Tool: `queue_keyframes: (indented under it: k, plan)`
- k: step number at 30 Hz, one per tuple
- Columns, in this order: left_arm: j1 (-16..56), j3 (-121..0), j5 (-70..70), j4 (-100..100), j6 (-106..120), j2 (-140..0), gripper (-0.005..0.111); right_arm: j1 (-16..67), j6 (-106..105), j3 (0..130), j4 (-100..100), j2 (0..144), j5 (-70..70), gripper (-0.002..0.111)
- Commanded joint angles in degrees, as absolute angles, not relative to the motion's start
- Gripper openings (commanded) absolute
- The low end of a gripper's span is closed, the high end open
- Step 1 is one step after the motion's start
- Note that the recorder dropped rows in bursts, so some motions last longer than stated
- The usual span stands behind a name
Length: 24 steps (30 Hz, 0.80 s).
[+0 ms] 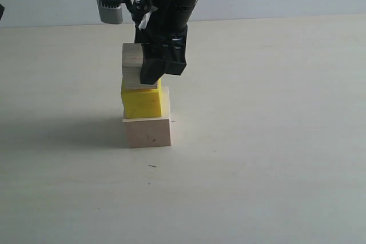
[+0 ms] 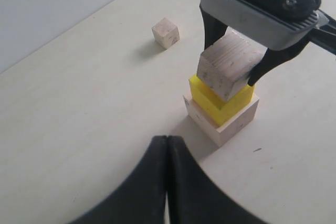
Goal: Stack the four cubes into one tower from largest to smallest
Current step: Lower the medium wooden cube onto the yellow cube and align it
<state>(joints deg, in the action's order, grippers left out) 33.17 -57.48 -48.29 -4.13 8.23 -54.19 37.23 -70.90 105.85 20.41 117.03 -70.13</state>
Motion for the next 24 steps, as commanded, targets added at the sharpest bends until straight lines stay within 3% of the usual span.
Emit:
queue_keyframes:
  k: [1, 6, 16, 24]
  plan:
    - [33.06, -57.32, -48.29, -4.28, 8.37, -54.03, 0.0, 37.35, -70.44, 106.24, 20.51, 116.82, -69.69, 0.0]
    - [33.06, -57.32, -48.29, -4.28, 8.37, -54.03, 0.0, 37.35, -70.35, 106.24, 21.14, 116.82, -69.69, 0.008]
    - [33.06, -57.32, -48.29, -4.28, 8.37, -54.03, 0.0, 37.35, -70.34, 106.24, 21.43, 116.82, -68.61, 0.051]
    - [33.06, -57.32, -49.02, -4.28, 8.38, -54.03, 0.0, 37.35, -69.62, 106.24, 21.43, 116.82, -68.91, 0.056]
